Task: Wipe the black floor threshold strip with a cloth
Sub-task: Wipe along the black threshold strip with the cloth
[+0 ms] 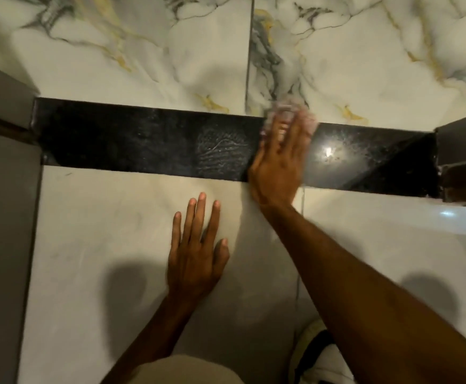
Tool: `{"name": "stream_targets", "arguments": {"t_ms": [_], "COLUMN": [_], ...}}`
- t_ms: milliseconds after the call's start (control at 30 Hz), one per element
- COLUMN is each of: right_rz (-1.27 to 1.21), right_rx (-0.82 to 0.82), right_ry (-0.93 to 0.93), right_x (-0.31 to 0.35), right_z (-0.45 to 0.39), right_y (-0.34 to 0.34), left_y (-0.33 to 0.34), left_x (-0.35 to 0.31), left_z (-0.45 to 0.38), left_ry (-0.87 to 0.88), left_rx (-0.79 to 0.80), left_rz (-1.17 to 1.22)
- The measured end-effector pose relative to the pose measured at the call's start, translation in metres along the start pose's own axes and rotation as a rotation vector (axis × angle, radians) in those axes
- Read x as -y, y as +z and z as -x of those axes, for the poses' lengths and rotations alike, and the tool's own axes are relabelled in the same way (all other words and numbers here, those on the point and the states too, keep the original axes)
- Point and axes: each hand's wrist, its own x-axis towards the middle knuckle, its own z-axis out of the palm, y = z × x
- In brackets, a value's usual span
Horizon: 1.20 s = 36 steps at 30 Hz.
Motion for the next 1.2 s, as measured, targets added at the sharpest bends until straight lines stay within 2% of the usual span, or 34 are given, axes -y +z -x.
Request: {"name": "stream_targets", "arguments": {"t_ms": [67, 100, 200, 267, 333, 400, 467, 533, 567, 633, 700, 800, 867, 967, 1033, 1100, 1200], "right_rz": [0.034, 0.044, 0.093, 0.179, 0.188, 0.092, 0.035, 0.06, 0.068, 0.106, 0.123, 0.18, 0.213, 0.102, 0.063, 0.065, 0.091], "right_rx": [0.106, 0.13, 0.122, 0.082, 0.021, 0.03, 0.08, 0.155, 0.178, 0.236, 0.284, 0.288, 0.263, 0.182, 0.195, 0.254, 0.351], "right_ry": [-0.273, -0.311, -0.173, -0.09, 0.065, 0.164, 0.013, -0.294, -0.418, -0.552, -0.595, -0.544, -0.431, -0.254, -0.321, -0.507, -0.741], "right_x": [0.007, 0.0, -0.038, -0.053, -0.042, -0.011, 0.028, 0.06, 0.067, 0.056, 0.022, -0.023, -0.012, 0.049, 0.096, 0.133, 0.132], "right_z": [0.024, 0.042, 0.09, 0.089, 0.061, 0.028, 0.008, 0.01, 0.018, 0.045, 0.069, 0.071, 0.049, 0.011, -0.006, -0.006, 0.023], "right_y": [0.003, -0.003, -0.03, -0.037, -0.032, -0.015, 0.008, 0.027, 0.03, 0.021, -0.002, -0.025, -0.02, 0.009, 0.034, 0.05, 0.043], "left_y": [-0.003, -0.007, -0.016, -0.02, -0.018, -0.012, -0.008, -0.006, -0.006, -0.01, -0.02, -0.031, -0.032, -0.023, -0.017, -0.014, -0.018], "left_x": [0.007, 0.015, 0.038, 0.049, 0.052, 0.053, 0.054, 0.057, 0.058, 0.062, 0.071, 0.09, 0.102, 0.11, 0.112, 0.113, 0.11], "left_z": [0.005, 0.01, 0.024, 0.029, 0.028, 0.028, 0.029, 0.03, 0.031, 0.03, 0.032, 0.03, 0.025, 0.02, 0.022, 0.022, 0.022], "left_ry": [0.001, -0.001, -0.053, -0.086, -0.095, -0.101, -0.111, -0.121, -0.127, -0.13, -0.151, -0.195, -0.224, -0.238, -0.27, -0.337, -0.441], "left_rx": [0.01, 0.011, 0.001, -0.017, -0.036, -0.061, -0.081, -0.091, -0.083, -0.066, -0.073, -0.122, -0.133, -0.152, -0.191, -0.221, -0.23], "left_rz": [0.013, 0.015, 0.018, 0.011, -0.006, -0.003, 0.001, -0.012, -0.014, 0.0, 0.015, 0.03, 0.026, 0.007, -0.009, -0.019, -0.019]}}
